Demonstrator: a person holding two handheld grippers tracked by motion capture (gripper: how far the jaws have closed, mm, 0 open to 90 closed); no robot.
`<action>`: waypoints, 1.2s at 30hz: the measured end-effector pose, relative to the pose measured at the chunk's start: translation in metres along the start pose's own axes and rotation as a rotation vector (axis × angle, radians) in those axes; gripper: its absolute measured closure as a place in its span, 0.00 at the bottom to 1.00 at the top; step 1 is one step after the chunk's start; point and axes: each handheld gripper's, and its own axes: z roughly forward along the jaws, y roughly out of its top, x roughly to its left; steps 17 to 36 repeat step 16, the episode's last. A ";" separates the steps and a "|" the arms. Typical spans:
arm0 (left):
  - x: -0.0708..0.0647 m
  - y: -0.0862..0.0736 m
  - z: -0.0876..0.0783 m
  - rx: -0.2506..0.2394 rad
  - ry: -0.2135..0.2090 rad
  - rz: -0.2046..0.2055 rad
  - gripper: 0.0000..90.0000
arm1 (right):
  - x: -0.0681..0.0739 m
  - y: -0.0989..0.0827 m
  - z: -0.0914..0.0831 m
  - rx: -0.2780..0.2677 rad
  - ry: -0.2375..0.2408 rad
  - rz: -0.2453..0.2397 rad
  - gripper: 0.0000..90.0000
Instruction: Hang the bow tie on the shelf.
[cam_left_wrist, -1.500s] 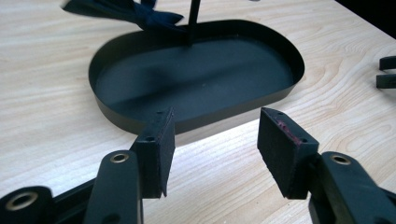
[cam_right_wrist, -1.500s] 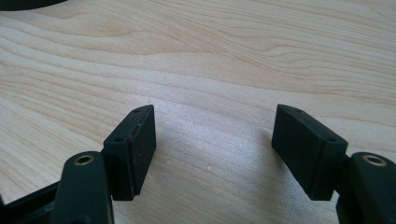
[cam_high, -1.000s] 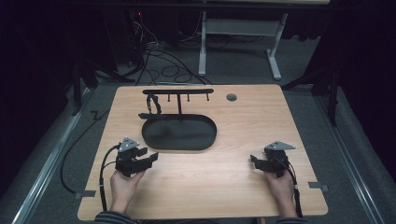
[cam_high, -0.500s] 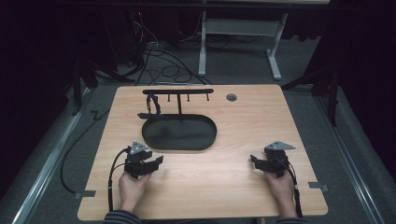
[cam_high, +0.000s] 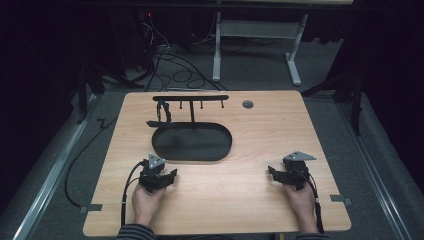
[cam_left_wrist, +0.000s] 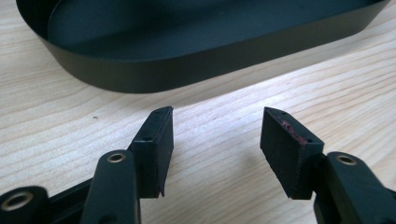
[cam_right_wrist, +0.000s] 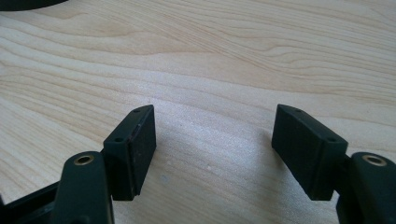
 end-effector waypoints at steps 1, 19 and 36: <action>0.000 -0.001 0.001 -0.013 0.008 0.009 0.49 | 0.000 0.000 0.000 0.000 0.000 0.000 0.36; -0.003 -0.003 0.004 -0.037 0.014 0.024 0.44 | 0.000 0.000 0.000 0.000 -0.001 -0.001 0.36; -0.003 -0.003 0.004 -0.037 0.014 0.024 0.44 | 0.000 0.000 0.000 0.000 -0.001 -0.001 0.36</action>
